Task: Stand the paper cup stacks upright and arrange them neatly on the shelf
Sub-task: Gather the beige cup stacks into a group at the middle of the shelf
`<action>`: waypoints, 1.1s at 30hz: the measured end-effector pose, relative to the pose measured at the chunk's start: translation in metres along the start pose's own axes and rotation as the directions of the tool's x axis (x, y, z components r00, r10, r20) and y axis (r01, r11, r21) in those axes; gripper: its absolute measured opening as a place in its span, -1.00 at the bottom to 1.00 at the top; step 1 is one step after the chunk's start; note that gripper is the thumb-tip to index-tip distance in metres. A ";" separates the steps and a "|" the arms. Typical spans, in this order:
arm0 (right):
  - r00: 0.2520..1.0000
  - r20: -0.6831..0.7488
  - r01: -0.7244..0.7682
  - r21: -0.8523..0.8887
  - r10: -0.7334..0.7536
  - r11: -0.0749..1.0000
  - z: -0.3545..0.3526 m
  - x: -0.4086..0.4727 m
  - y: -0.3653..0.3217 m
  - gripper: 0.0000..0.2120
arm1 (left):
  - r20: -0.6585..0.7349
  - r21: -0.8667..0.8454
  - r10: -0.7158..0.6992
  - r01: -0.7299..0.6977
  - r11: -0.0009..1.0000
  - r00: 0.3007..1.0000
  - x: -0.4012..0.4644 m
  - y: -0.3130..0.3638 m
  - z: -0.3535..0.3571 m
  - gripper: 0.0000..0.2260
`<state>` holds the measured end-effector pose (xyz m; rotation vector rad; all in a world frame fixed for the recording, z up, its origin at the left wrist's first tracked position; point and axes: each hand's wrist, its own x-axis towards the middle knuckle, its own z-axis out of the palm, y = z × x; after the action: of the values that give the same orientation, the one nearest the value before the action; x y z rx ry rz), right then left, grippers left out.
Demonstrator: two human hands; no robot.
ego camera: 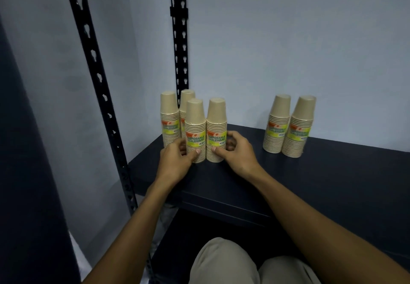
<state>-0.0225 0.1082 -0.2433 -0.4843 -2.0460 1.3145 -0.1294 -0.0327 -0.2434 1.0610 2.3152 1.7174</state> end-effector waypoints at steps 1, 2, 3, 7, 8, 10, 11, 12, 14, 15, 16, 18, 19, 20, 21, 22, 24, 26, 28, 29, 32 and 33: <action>1.000 -0.013 -0.006 -0.006 0.006 1.000 -0.007 -0.003 0.001 -0.49 | 0.025 -0.009 0.006 -0.006 1.000 1.000 0.000 0.003 0.006 -0.63; 1.000 -0.026 -0.012 -0.013 0.011 1.000 -0.015 -0.006 0.002 -0.49 | 0.049 -0.020 0.015 -0.014 1.000 0.999 0.000 0.006 0.012 -0.63; 0.999 -0.040 -0.017 -0.017 0.017 1.000 -0.023 -0.010 0.003 -0.50 | 0.072 -0.028 0.025 -0.023 0.999 0.997 0.001 0.009 0.019 -0.64; 0.993 -0.107 -0.044 -0.019 0.042 0.999 -0.058 -0.024 0.009 -0.51 | 0.156 -0.036 0.071 -0.066 0.997 0.985 0.002 0.023 0.051 -0.62; 0.991 -0.127 -0.051 -0.024 0.047 0.998 -0.066 -0.028 0.010 -0.51 | 0.184 -0.032 0.079 -0.074 0.997 0.980 0.002 0.027 0.059 -0.60; 0.985 -0.168 -0.059 -0.043 0.051 0.997 -0.084 -0.037 0.013 -0.52 | 0.241 -0.022 0.100 -0.098 0.995 0.965 0.001 0.034 0.073 -0.57; 0.981 -0.187 -0.062 -0.055 0.051 0.997 -0.093 -0.041 0.014 -0.53 | 0.263 -0.020 0.115 -0.114 0.993 0.958 0.001 0.037 0.080 -0.57; 0.977 -0.205 -0.068 -0.070 0.052 0.995 -0.102 -0.045 0.015 -0.53 | 0.282 -0.024 0.132 -0.130 0.991 0.950 0.000 0.040 0.086 -0.58; 0.972 -0.230 -0.076 -0.090 0.054 0.993 -0.118 -0.053 0.017 -0.52 | 0.317 -0.046 0.158 -0.151 0.987 0.935 -0.002 0.046 0.099 -0.58; 0.969 -0.239 -0.082 -0.097 0.056 0.992 -0.125 -0.056 0.019 -0.51 | 0.334 -0.056 0.170 -0.161 0.985 0.927 -0.003 0.049 0.104 -0.58; 0.967 -0.247 -0.088 -0.103 0.061 0.991 -0.131 -0.060 0.019 -0.52 | 0.350 -0.062 0.180 -0.170 0.984 0.919 -0.003 0.051 0.110 -0.58; 0.963 -0.257 -0.108 -0.110 0.077 0.988 -0.141 -0.065 0.020 -0.50 | 0.383 -0.072 0.194 -0.180 0.981 0.903 -0.003 0.055 0.119 -0.57; 0.962 -0.258 -0.117 -0.112 0.084 0.987 -0.146 -0.068 0.021 -0.49 | 0.398 -0.077 0.196 -0.180 0.981 0.896 -0.002 0.056 0.123 -0.56; 0.962 -0.258 -0.125 -0.114 0.092 0.986 -0.149 -0.070 0.021 -0.47 | 0.409 -0.080 0.196 -0.179 0.981 0.891 -0.002 0.057 0.126 -0.56; 0.960 -0.261 -0.131 -0.114 0.098 0.985 -0.152 -0.072 0.022 -0.47 | 0.415 -0.083 0.196 -0.178 0.981 0.889 -0.001 0.058 0.129 -0.55; 0.959 -0.266 -0.135 -0.115 0.101 0.984 -0.154 -0.073 0.023 -0.46 | 0.418 -0.085 0.197 -0.178 0.980 0.887 -0.001 0.059 0.131 -0.55; 0.954 -0.283 -0.139 -0.114 0.102 0.984 -0.155 -0.073 0.024 -0.46 | 0.424 -0.089 0.201 -0.180 0.980 0.883 0.001 0.060 0.133 -0.55; 0.949 -0.297 -0.145 -0.108 0.107 0.983 -0.156 -0.071 0.026 -0.46 | 0.436 -0.091 0.201 -0.179 0.980 0.877 0.003 0.060 0.134 -0.54; 0.946 -0.305 -0.152 -0.111 0.112 0.982 -0.156 -0.069 0.027 -0.47 | 0.446 -0.091 0.202 -0.181 0.979 0.872 0.004 0.060 0.133 -0.54; 0.945 -0.306 -0.155 -0.115 0.113 0.981 -0.156 -0.068 0.027 -0.47 | 0.445 -0.088 0.204 -0.184 0.979 0.872 0.005 0.060 0.133 -0.54; 0.945 -0.303 -0.164 -0.127 0.120 0.978 -0.156 -0.065 0.027 -0.48 | 0.434 -0.090 0.207 -0.187 0.978 0.877 0.005 0.060 0.133 -0.55; 0.945 -0.303 -0.166 -0.132 0.119 0.977 -0.156 -0.064 0.027 -0.48 | 0.428 -0.091 0.209 -0.188 0.978 0.879 0.005 0.060 0.134 -0.55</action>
<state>0.1304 0.1839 -0.2439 -0.8611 -1.8973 1.0908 -0.0454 0.0874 -0.2396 1.5361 1.9322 1.3935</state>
